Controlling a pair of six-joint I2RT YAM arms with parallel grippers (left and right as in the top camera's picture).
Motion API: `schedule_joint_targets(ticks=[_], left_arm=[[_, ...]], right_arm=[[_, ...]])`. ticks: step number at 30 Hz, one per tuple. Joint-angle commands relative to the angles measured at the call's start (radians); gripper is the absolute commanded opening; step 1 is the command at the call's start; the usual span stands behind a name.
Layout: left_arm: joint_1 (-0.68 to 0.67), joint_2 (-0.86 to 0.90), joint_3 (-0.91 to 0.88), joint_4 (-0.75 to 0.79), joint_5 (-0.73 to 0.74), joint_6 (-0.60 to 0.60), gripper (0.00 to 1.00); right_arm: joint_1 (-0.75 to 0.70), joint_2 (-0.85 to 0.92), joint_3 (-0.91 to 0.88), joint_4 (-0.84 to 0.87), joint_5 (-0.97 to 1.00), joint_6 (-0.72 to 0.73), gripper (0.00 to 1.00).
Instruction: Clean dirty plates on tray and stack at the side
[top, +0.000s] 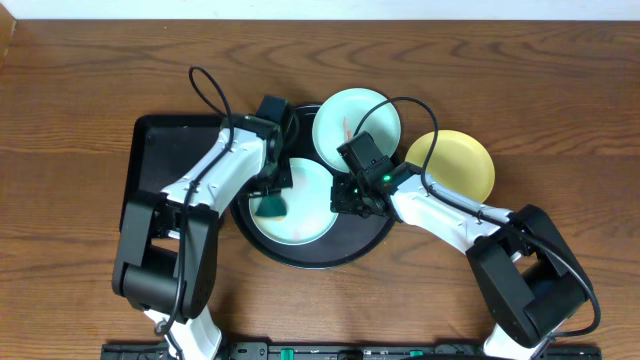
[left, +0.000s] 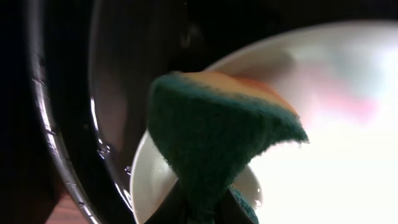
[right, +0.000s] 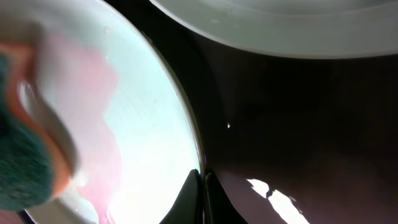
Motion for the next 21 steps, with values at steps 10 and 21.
schedule_joint_targets(ticks=[10,21], left_arm=[[0.059,-0.272,0.178,-0.046,0.040,0.058,0.08],[0.311,-0.378,0.174,-0.066,0.034,0.058,0.08]], right_arm=[[-0.015,-0.038,0.020,-0.013,-0.014,-0.082,0.01],[-0.014,-0.298,0.021,-0.162,0.199,-0.258,0.01]])
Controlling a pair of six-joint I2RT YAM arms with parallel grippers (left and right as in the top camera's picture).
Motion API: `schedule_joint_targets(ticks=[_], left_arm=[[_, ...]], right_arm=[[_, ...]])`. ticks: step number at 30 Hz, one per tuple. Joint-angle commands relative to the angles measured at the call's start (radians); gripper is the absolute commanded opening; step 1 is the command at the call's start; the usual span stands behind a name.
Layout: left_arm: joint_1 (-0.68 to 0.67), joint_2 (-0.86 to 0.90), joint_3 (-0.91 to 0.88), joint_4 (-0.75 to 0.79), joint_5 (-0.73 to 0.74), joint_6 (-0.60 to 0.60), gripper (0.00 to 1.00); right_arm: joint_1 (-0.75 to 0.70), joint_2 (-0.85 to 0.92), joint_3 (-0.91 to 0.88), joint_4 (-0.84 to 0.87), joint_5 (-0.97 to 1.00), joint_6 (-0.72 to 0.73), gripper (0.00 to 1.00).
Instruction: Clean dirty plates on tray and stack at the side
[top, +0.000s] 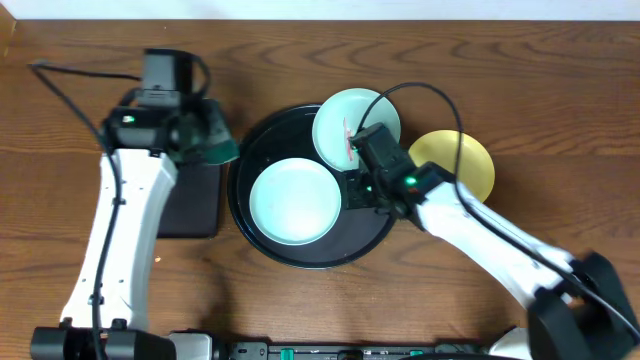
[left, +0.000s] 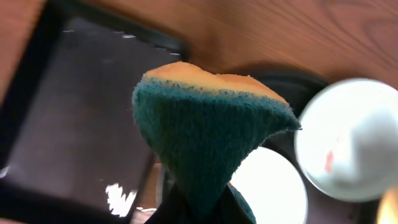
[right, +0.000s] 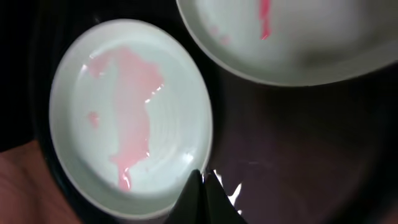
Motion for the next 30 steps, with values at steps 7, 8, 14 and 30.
schedule_joint_targets(ticks=[7,8,14,30], left_arm=[[0.072,-0.002,0.002,-0.010,-0.009,0.013,0.07],[0.072,-0.002,0.002,-0.010,-0.009,0.013,0.07],[0.072,0.000,-0.001,-0.014,-0.009,0.013,0.07],[0.072,0.002,-0.004,-0.018,-0.009,0.014,0.07]], right_arm=[[-0.008,-0.078,0.015,-0.063,0.094,-0.034,0.18],[-0.008,-0.060,0.015,-0.058,0.077,-0.007,0.20],[-0.008,0.072,0.015,0.014,0.015,0.082,0.29],[-0.009,0.269,0.016,0.156,-0.094,0.175,0.13]])
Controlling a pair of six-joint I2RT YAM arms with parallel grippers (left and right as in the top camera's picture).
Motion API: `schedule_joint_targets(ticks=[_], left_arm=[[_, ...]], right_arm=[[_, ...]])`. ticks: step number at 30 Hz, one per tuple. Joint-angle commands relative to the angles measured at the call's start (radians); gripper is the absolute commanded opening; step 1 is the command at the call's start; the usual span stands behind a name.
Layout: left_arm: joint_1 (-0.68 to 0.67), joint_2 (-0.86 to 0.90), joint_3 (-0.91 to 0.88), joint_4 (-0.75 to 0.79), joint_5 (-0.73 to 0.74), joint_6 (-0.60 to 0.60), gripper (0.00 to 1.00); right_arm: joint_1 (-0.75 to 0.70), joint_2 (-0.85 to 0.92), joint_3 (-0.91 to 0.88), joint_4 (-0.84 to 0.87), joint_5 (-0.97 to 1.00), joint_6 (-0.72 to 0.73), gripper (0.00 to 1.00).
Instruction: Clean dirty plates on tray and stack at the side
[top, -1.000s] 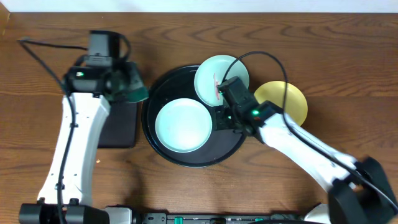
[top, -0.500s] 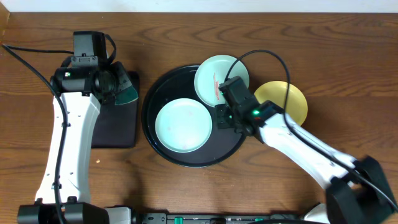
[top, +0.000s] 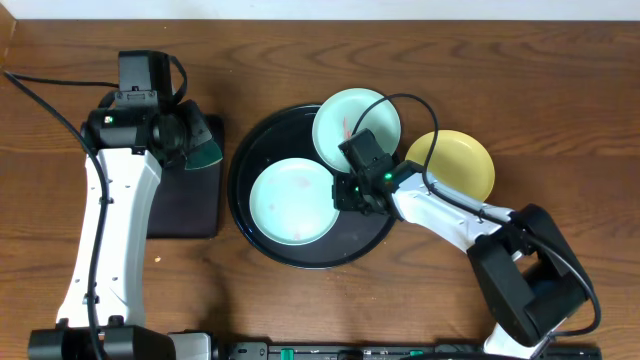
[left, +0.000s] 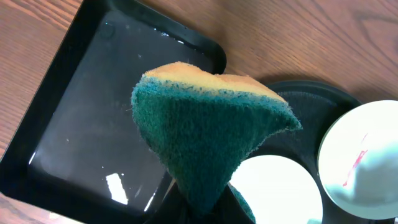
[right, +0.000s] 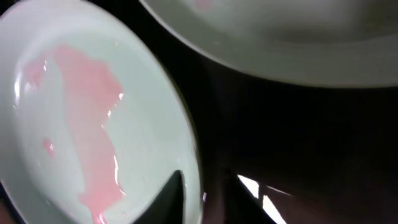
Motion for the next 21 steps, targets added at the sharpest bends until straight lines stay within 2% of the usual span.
schedule_joint_targets(ticks=[1,4,12,21], left_arm=[[0.003,0.000,-0.004,0.000,-0.009,0.014,0.07],[0.003,0.000,-0.004,0.000,-0.009,0.017,0.07],[0.003,0.000,-0.005,0.000,-0.009,0.017,0.07],[0.003,0.000,-0.005,-0.003,-0.009,0.027,0.08]], right_arm=[[-0.008,0.035,0.013,0.010,-0.009,0.042,0.13],[-0.008,0.042,0.013,0.013,-0.009,0.053,0.07],[-0.006,0.042,0.013,0.013,0.003,0.056,0.01],[-0.006,0.018,0.013,0.017,-0.047,0.006,0.01]])
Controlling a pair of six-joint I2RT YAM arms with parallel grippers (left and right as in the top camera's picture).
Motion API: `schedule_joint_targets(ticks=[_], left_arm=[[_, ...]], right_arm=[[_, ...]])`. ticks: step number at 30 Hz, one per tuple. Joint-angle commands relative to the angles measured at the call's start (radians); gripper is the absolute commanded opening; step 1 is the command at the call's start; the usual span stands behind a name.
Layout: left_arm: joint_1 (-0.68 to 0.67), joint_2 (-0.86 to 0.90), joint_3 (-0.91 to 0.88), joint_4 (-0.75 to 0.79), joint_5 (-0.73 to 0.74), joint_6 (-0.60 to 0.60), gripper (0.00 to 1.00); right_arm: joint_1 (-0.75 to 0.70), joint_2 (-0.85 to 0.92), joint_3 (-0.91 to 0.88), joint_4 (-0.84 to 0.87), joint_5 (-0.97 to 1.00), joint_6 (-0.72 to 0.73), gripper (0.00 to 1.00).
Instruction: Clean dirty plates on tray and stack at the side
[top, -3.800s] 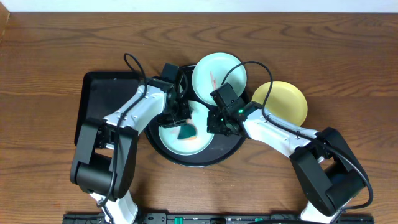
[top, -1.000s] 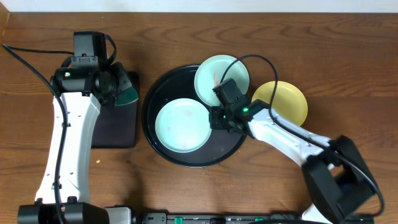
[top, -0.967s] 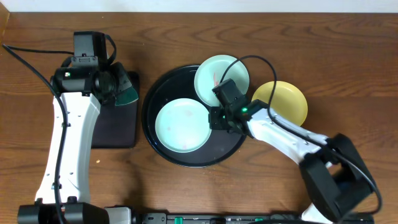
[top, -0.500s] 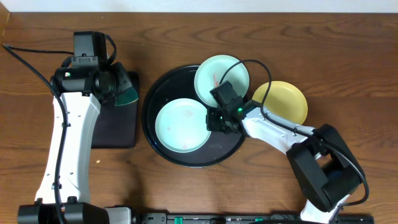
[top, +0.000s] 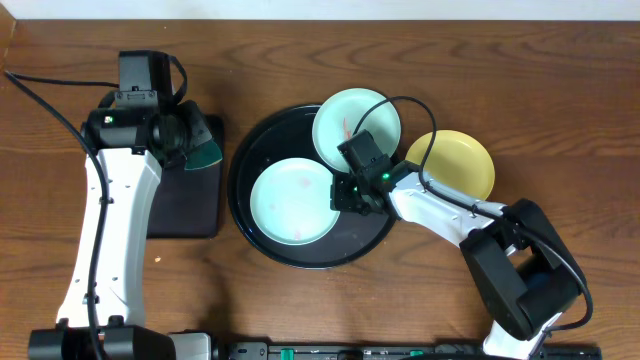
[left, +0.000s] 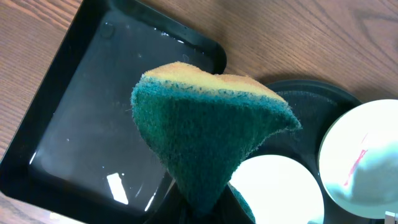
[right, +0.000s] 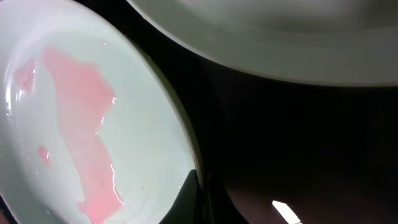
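Note:
A pale green plate with a pink smear lies in the round black tray. My right gripper is shut on that plate's right rim. A second pale green plate, also marked pink, rests at the tray's far edge. My left gripper is shut on a green and orange sponge, held above the right end of the rectangular black tray.
A yellow plate sits on the wooden table right of the round tray, beside my right arm. The rectangular tray holds a film of water. Bare wood lies in front and behind.
My right gripper was open astride the near plate's rim and is now shut on it. The left arm and sponge have not moved.
First the sponge in my left gripper lay on the near plate, with my right gripper shut at its rim. Then the sponge was over the rectangular tray and the right gripper higher, shut. Later it was low and open at the rim, and now grips it.

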Motion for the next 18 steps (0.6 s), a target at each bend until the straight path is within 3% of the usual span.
schedule_joint_targets(ticks=[1,9,18], left_arm=[[0.003,0.000,-0.005,-0.002,-0.009,0.031,0.07],[0.003,0.000,-0.005,-0.005,-0.009,0.032,0.07],[0.003,0.000,-0.005,-0.005,-0.009,0.032,0.07]], right_arm=[[-0.004,-0.022,0.013,-0.001,-0.034,-0.039,0.01],[-0.003,-0.153,0.013,-0.096,0.034,-0.137,0.01],[0.057,-0.356,0.013,-0.249,0.375,-0.236,0.01]])
